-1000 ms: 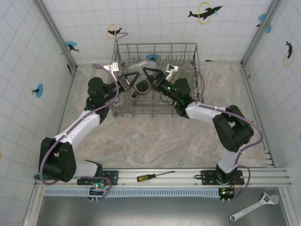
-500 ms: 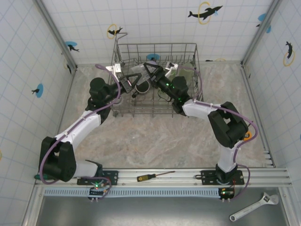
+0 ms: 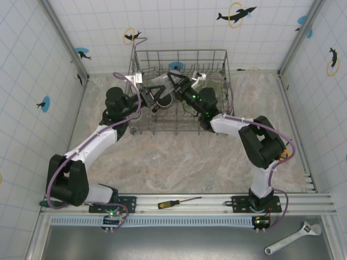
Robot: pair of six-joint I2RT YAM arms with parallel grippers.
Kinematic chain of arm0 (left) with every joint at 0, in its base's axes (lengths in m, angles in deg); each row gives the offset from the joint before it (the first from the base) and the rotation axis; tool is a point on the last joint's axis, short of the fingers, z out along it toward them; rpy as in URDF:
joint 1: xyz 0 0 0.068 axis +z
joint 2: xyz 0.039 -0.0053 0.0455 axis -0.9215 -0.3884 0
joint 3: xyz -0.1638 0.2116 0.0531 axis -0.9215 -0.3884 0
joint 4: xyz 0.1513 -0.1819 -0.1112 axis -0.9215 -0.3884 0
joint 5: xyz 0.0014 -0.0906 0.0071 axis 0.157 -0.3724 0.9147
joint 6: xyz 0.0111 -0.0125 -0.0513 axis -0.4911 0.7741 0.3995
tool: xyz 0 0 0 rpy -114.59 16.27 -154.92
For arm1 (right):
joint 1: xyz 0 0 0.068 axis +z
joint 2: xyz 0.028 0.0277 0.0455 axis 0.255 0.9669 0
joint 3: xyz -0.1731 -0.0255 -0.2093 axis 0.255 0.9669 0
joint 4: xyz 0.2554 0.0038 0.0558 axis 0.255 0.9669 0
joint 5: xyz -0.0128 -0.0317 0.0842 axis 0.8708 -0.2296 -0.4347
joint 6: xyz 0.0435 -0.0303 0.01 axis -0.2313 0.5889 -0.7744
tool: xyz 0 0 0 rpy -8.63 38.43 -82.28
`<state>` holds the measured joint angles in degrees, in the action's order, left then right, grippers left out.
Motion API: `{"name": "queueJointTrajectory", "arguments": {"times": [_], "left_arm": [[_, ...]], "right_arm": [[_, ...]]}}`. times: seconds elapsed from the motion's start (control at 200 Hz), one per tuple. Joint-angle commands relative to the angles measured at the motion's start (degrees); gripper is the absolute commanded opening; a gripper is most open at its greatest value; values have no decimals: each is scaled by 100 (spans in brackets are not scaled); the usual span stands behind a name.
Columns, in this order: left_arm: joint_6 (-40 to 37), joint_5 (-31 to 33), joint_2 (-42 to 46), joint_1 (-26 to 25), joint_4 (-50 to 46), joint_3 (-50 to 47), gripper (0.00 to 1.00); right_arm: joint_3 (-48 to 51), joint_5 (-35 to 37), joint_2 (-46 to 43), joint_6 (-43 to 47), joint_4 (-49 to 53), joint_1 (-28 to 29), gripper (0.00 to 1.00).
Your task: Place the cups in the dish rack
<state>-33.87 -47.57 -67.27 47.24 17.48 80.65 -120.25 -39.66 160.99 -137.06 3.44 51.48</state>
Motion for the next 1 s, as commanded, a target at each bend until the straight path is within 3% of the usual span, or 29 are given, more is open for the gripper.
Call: {"name": "queueJointTrajectory", "arguments": {"times": [0.0, 0.055, 0.205, 0.37, 0.591, 0.996], "left_arm": [[-404, 34, 77, -36, -395, 312, 38], [-568, 134, 121, -29, -573, 312, 46], [-953, 446, 248, -32, -1080, 625, 80], [-1343, 771, 319, -31, -1796, 933, 97], [-1696, 1185, 437, -31, -2383, 1211, 97], [-2247, 3418, 384, 41, -3386, 1731, 97]], "right_arm": [[-463, 10, 50, 210, -195, -89, 50], [-537, -6, 37, 304, -78, -111, 50], [-811, -58, 68, 621, 294, -190, 50], [-1174, -83, 163, 1172, 824, -217, 49], [-1726, -96, 499, 1750, 1291, -303, 49], [-3363, -184, 1419, 3923, 2862, -134, 48]]}}
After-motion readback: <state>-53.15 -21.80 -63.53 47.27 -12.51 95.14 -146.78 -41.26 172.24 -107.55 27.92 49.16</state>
